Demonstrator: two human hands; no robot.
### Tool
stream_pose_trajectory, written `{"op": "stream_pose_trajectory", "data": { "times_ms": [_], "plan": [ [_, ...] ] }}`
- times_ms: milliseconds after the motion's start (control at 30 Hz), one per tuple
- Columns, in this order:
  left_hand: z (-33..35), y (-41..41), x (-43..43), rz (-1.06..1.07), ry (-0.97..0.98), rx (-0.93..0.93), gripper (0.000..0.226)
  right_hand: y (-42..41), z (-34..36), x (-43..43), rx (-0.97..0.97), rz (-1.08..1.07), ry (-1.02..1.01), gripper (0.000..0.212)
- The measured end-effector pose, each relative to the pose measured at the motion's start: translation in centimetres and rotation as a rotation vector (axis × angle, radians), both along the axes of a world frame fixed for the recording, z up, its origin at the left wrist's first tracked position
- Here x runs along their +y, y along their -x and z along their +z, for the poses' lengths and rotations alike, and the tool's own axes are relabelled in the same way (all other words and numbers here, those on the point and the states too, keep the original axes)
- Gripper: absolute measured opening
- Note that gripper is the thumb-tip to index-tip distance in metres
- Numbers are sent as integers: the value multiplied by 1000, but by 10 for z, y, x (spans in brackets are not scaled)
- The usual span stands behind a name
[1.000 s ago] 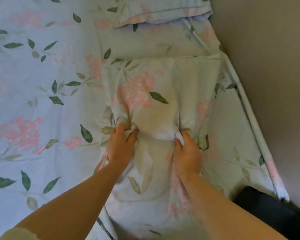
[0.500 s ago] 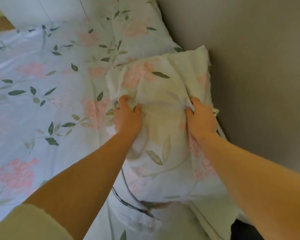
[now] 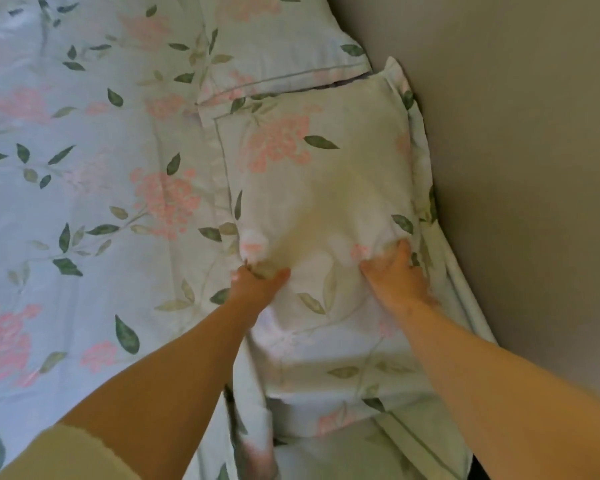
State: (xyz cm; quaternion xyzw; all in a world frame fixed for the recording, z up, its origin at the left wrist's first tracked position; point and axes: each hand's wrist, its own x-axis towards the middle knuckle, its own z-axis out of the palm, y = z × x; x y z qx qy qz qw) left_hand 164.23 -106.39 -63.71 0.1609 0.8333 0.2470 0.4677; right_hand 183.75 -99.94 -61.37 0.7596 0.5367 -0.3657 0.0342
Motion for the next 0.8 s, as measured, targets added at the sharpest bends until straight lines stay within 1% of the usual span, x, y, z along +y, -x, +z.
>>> {"op": "stream_pose_trajectory", "data": {
  "times_ms": [67, 100, 167, 200, 267, 300, 400, 500, 600, 667, 700, 733, 800],
  "plan": [
    [4, 2, -3, 47, -136, -140, 68, -1, 1, 3, 15, 125, -134, 67],
    [5, 5, -9, 73, -188, -190, 65, -2, 2, 5, 15, 181, -197, 59],
    [5, 8, -30, 109, -207, -188, 64, -7, 2, 6, 7, 200, -261, 50],
    [1, 9, -43, 113, -169, -131, 67, -12, 1, 2, 8, 158, -258, 50],
    [-8, 9, -68, 54, -1, 55, 80, -23, -4, -13, -19, 83, -212, 53],
    [-11, 8, -77, 45, 61, 99, 87, -28, -7, -25, -49, 92, -175, 56],
    [-16, 0, -91, 131, 113, 32, 96, -33, -18, -55, -70, 110, -129, 64],
    [-21, -2, -99, 130, 107, -70, 87, -33, -24, -75, -57, 41, -88, 74],
    [-15, -7, -109, 38, 128, -180, 71, -36, -23, -96, -15, -68, -50, 88],
    [-12, -11, -116, 12, 117, -177, 61, -43, -25, -107, 16, -132, -29, 99],
    [-12, -12, -118, 15, 91, -162, 57, -48, -24, -108, 20, -125, -18, 103],
    [-11, -13, -120, 19, 71, -152, 54, -53, -23, -107, 43, -103, -13, 102],
    [-8, -16, -121, 28, 30, -168, 52, -62, -18, -99, 142, -127, -49, 88]
  ]
}}
